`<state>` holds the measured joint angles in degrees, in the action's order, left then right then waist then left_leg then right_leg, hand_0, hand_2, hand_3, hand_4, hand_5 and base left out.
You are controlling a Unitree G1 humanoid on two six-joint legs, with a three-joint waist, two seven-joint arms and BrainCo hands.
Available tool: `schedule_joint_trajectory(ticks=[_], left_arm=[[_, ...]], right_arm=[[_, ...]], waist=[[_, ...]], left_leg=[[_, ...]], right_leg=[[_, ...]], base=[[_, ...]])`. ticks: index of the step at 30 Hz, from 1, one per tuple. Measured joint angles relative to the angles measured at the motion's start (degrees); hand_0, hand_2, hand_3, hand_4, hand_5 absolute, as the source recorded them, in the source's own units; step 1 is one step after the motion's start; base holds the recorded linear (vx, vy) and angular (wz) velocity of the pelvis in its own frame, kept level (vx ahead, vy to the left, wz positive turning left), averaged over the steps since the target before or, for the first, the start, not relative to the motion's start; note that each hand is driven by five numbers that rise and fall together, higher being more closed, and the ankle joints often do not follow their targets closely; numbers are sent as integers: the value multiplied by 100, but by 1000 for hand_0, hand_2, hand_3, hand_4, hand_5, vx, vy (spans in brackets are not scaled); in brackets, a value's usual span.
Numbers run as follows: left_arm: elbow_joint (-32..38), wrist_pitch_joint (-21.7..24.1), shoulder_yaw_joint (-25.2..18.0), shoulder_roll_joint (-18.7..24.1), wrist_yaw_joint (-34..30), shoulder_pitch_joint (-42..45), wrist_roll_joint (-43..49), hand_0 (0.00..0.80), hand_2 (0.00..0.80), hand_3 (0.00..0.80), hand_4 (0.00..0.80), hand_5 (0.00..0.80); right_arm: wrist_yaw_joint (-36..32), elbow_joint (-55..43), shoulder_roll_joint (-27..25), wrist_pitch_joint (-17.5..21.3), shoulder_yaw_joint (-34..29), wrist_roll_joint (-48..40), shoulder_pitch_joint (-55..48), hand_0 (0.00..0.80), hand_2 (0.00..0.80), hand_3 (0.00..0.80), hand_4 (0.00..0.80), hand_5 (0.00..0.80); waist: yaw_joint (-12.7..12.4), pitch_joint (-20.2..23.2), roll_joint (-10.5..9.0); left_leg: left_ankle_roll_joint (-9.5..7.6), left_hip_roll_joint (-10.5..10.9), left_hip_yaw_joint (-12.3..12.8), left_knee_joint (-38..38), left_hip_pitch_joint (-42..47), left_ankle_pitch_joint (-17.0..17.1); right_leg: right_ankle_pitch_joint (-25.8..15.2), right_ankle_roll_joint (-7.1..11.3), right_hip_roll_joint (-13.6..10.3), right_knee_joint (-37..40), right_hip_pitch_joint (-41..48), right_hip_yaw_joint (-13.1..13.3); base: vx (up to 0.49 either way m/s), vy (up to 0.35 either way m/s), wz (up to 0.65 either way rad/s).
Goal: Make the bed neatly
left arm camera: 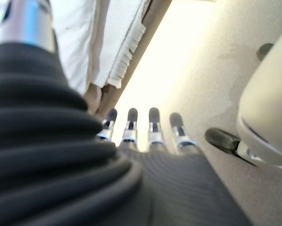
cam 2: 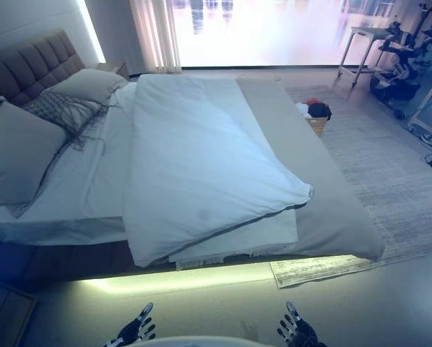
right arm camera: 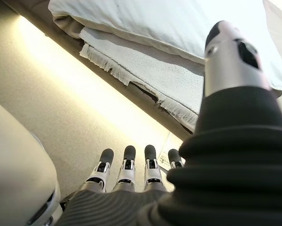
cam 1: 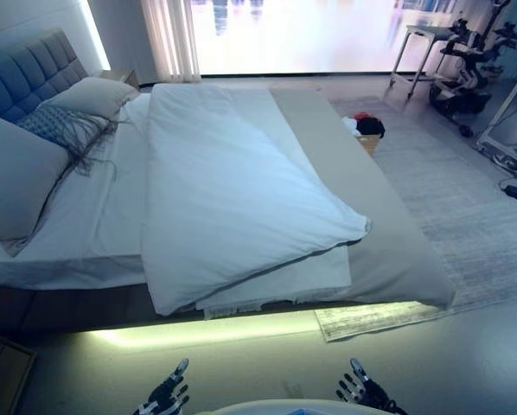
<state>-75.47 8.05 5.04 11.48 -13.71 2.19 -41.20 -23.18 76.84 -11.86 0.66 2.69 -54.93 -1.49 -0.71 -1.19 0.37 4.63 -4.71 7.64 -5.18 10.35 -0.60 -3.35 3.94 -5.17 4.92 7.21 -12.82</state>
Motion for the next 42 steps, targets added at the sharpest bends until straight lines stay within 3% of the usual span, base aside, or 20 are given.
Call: schedule_joint_trajectory(ticks=[5,6,7,8,12,14,15,16,17,18,19,22,26,30,33,35,36,39,40,42], left_arm=[[-75,68,-29,-3,10,-139,-23,0,0,0,0,0],[-97,94,-34,-6,-1,-181,-32,0,0,0,0,0],[-128,104,-52,-21,-3,-261,-51,0,0,0,0,0],[-125,115,-72,-43,-9,-260,-85,0,0,0,0,0],[-339,132,-312,-98,1,-339,-255,0,0,0,0,0],[-455,235,-452,-191,47,-419,-354,0,0,0,0,0],[-458,238,-508,-241,30,-413,-348,0,0,0,0,0],[-474,252,-598,-363,29,-364,-343,0,0,0,0,0],[-404,272,-623,-228,26,-316,-333,0,0,0,0,0],[-373,275,-634,-110,42,-279,-322,0,0,0,0,0],[-375,257,-631,-49,57,-160,-239,0,0,0,0,0],[-367,250,-655,200,147,-105,-94,0,0,0,0,0],[-348,251,-693,531,193,-146,-44,0,0,0,0,0],[-245,247,-706,482,67,-417,-7,0,0,0,0,0],[-211,232,-698,298,-41,-458,-4,0,0,0,0,0],[-245,164,-750,331,-48,-427,148,0,0,0,0,0],[-243,113,-780,338,-50,-437,247,0,0,0,0,0],[-322,10,-695,358,-50,-377,563,0,0,0,0,0],[-340,1,-568,411,-50,-361,560,0,0,0,0,0],[-431,11,-488,503,-53,-406,536,0,0,0,0,0]], right_arm=[[-3,5,-34,-129,-2,62,150,0,0,0,0,0],[36,14,-50,-147,-1,145,216,0,0,0,0,0],[87,58,-82,-168,-1,165,297,0,0,0,0,0],[117,100,-121,-183,-2,166,317,0,0,0,0,0],[121,165,-250,-213,-33,137,266,0,0,0,0,0],[96,237,-291,-226,-212,118,182,0,0,0,0,0],[85,243,-415,-224,-263,118,127,0,0,0,0,0],[91,322,-546,-210,-311,117,122,0,0,0,0,0],[109,437,-399,-221,-356,114,121,0,0,0,0,0],[131,471,-235,-213,-401,116,108,0,0,0,0,0],[154,482,-177,-181,-455,103,62,0,0,0,0,0],[100,443,-12,-158,-474,204,30,0,0,0,0,0],[-339,246,40,-147,-374,423,238,0,0,0,0,0],[-495,58,31,-93,-206,423,435,0,0,0,0,0],[-403,58,-65,-93,-237,423,517,0,0,0,0,0],[-293,82,-57,-96,-439,422,391,0,0,0,0,0],[-243,91,-69,-91,-557,422,303,0,0,0,0,0],[-208,146,-104,-104,-669,426,151,0,0,0,0,0],[-252,227,-62,-52,-744,410,106,0,0,0,0,0],[-396,216,-85,-52,-618,362,47,0,0,0,0,0]], waist=[[-15,-364,32],[-20,-503,28],[-15,-679,-96],[-19,-692,-74],[-3,-753,11],[-3,-754,3],[-19,-746,84],[-20,-745,421],[-71,-756,224],[-93,-736,28],[-169,-658,-72],[-221,-632,-350],[-362,-639,-343],[-500,-679,-263],[-506,-714,-254],[-470,-688,-392],[-472,-657,-439],[-372,-722,-315],[-254,-754,-365],[-101,-762,-367]], left_leg=[[82,-35,-99,992,-403,-270],[161,-60,-198,1400,-589,-316],[210,-22,-182,1901,-938,-367],[209,-69,-112,1956,-1108,-376],[228,-827,-13,1036,-1225,-275],[316,-937,16,788,-1229,-217],[272,-889,131,760,-1213,-274],[446,-1110,150,631,-1189,-88],[590,-956,163,660,-1166,262],[533,-731,166,660,-1006,355],[442,-608,163,721,-994,435],[231,-320,300,1018,-1017,163],[303,-476,568,1404,-1118,-121],[353,-776,616,2194,-1732,-448],[300,-816,629,2671,-2017,-800],[180,-618,747,2775,-1981,-954],[102,-535,824,2737,-1958,-984],[-93,-496,1065,2230,-1565,-882],[-129,-439,1050,1968,-1335,-841],[-91,-437,917,1407,-1063,-589]], right_leg=[[139,-64,-47,-262,-153,96],[168,-96,-133,-276,-170,171],[150,-124,-256,-303,-170,230],[138,-139,-316,-316,-232,227],[154,-117,-374,-232,-244,215],[205,-40,-519,-24,-194,284],[340,161,-587,44,-132,295],[389,175,-449,-504,-189,286],[798,332,-634,-1198,-292,239],[867,567,-876,-1233,-319,304],[852,562,-969,-1056,-200,338],[688,291,-1261,-754,33,269],[374,451,-1241,-547,42,-104],[296,588,-1080,-352,-184,-99],[273,627,-1119,-280,-196,-26],[285,509,-1306,-232,-182,-36],[208,336,-1412,-244,-194,-36],[-151,149,-1479,-1580,-958,53],[21,263,-1389,-2081,-1168,281],[350,297,-890,-2103,-1411,402]], base=[[37,55,-2],[161,252,-3],[193,255,-10],[248,286,-6],[314,332,-8],[349,419,-10],[361,458,-8],[398,482,-1],[382,415,-8],[311,308,-21],[268,234,-26],[249,131,-6],[137,23,-35],[39,110,-14],[180,242,-4],[248,258,-7],[214,242,-14],[254,154,-26],[136,-65,-14],[-44,-168,4]])
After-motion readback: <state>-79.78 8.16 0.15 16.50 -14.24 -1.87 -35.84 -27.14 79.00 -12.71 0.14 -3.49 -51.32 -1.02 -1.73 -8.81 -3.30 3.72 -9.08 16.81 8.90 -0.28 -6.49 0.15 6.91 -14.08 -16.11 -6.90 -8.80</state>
